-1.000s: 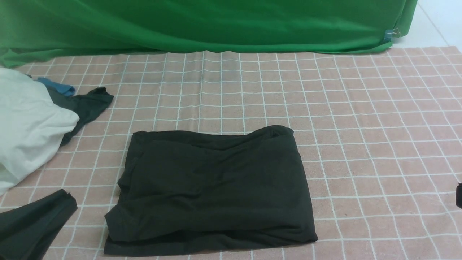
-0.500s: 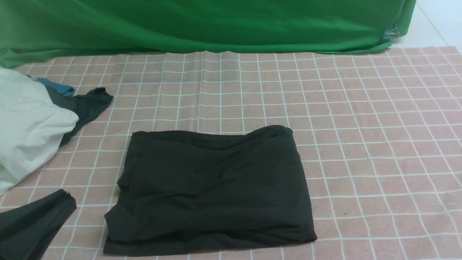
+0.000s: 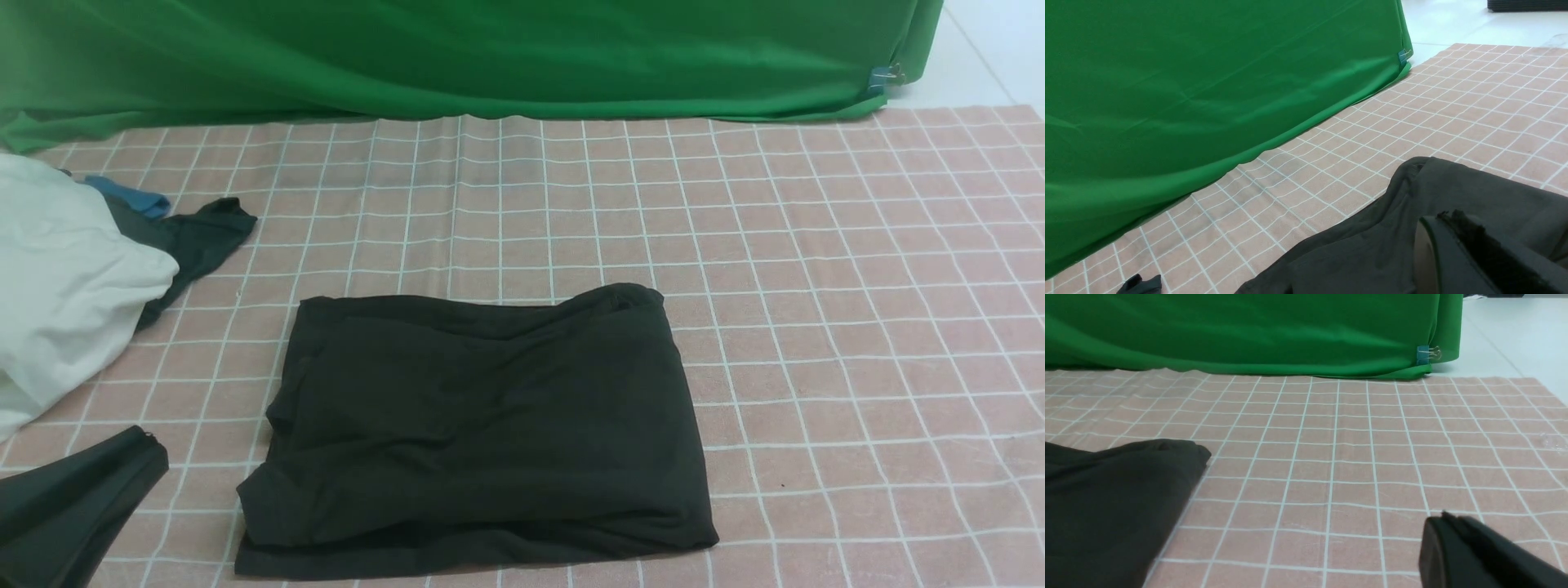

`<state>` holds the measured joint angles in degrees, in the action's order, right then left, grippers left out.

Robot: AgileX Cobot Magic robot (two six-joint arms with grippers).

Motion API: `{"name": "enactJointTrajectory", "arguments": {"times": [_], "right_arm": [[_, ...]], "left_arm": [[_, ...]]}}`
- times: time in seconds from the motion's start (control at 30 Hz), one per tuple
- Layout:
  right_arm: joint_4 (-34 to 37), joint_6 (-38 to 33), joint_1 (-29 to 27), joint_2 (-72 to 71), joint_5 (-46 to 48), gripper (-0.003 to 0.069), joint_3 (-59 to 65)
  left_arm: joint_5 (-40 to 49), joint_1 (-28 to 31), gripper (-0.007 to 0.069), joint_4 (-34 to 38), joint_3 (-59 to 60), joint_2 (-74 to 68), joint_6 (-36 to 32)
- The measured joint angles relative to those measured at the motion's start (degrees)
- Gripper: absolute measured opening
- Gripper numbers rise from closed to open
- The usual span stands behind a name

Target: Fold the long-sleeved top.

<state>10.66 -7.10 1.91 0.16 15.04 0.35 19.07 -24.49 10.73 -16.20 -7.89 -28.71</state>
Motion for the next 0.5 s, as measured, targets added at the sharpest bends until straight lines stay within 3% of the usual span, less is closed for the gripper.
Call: {"name": "enactJointTrajectory", "arguments": {"times": [0.5], "right_arm": [[0.0,0.05,0.0,0.0,-0.17,0.0042,0.0]], "left_arm": [[0.0,0.0,0.0018,-0.17,0.0,0.0,0.0]]}}
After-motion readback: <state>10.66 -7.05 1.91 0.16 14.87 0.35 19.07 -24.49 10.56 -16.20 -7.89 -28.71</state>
